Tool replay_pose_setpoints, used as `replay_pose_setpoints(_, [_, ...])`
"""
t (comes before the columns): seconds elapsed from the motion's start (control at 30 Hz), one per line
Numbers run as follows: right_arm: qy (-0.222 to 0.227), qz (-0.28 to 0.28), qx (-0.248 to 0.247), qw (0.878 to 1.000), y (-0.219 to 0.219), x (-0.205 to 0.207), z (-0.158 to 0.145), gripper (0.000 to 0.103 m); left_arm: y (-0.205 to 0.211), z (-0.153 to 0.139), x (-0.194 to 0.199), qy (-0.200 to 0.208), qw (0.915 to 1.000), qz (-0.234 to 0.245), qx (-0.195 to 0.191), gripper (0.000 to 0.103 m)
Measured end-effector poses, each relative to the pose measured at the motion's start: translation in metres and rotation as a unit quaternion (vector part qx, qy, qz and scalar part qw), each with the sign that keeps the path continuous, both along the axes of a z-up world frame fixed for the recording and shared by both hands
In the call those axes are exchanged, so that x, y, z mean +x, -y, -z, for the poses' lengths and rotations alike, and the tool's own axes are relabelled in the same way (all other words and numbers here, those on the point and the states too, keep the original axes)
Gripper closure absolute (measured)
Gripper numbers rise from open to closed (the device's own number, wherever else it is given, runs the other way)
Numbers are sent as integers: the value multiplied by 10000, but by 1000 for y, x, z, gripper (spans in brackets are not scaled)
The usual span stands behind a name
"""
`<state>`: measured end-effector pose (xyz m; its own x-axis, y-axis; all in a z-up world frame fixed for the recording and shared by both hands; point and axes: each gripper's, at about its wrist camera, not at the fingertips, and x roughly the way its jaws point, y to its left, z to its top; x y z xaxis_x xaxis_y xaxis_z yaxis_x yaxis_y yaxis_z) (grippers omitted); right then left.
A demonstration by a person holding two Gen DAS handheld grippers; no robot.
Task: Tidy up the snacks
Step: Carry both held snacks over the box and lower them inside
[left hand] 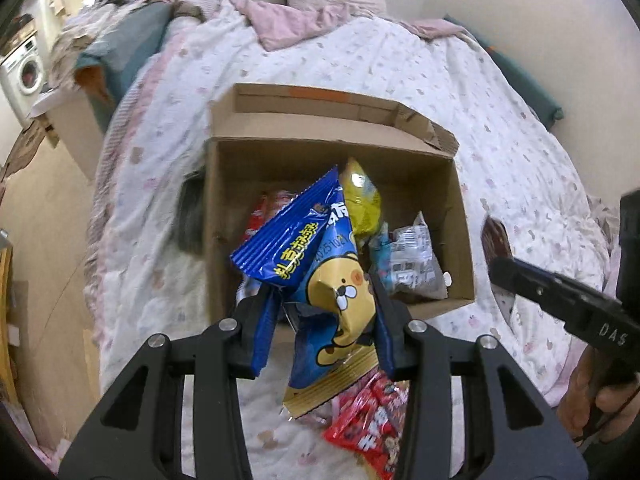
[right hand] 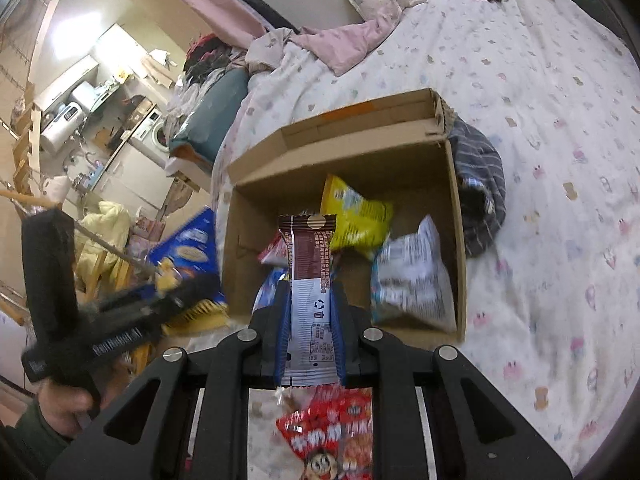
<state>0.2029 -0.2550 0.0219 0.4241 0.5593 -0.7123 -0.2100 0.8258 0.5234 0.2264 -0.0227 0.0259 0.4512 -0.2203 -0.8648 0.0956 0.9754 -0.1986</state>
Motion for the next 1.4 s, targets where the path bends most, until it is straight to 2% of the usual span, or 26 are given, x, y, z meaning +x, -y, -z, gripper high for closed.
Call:
replay_pose_setpoints(0.23, [-353, 237, 205, 9989, 12, 21, 46, 84, 32, 46, 19, -135, 9992, 379, -12, 65])
replay_pose_setpoints(0.33, [-439, 276, 87, 9986, 14, 25, 61, 84, 40, 61, 23, -174, 9981, 563, 194, 65])
replay_pose_setpoints(0.5, [-366, 164, 4, 9992, 9, 36, 61, 84, 42, 66, 30, -127, 9978, 590, 273, 65])
replay_pose_setpoints(1.07, [-695, 90, -118, 9975, 4, 42, 88, 84, 42, 80, 33, -283, 9977, 541, 299, 62])
replay_pose_setpoints(1.17, [-775, 108, 88, 9969, 7, 43, 90, 83, 42, 77, 31, -273, 9976, 604, 178, 47])
replay_pose_setpoints(1.2, [-806, 92, 161, 9966, 7, 44, 91, 84, 43, 76, 29, -271, 9974, 667, 91, 35])
replay_pose_setpoints(1.23, [-820, 91, 197, 9964, 7, 45, 91, 83, 43, 74, 29, -266, 9972, 695, 38, 28])
replay_pose_setpoints(1.4, [-777, 80, 196, 9968, 6, 44, 90, 83, 46, 70, 24, -131, 9971, 688, 296, 26])
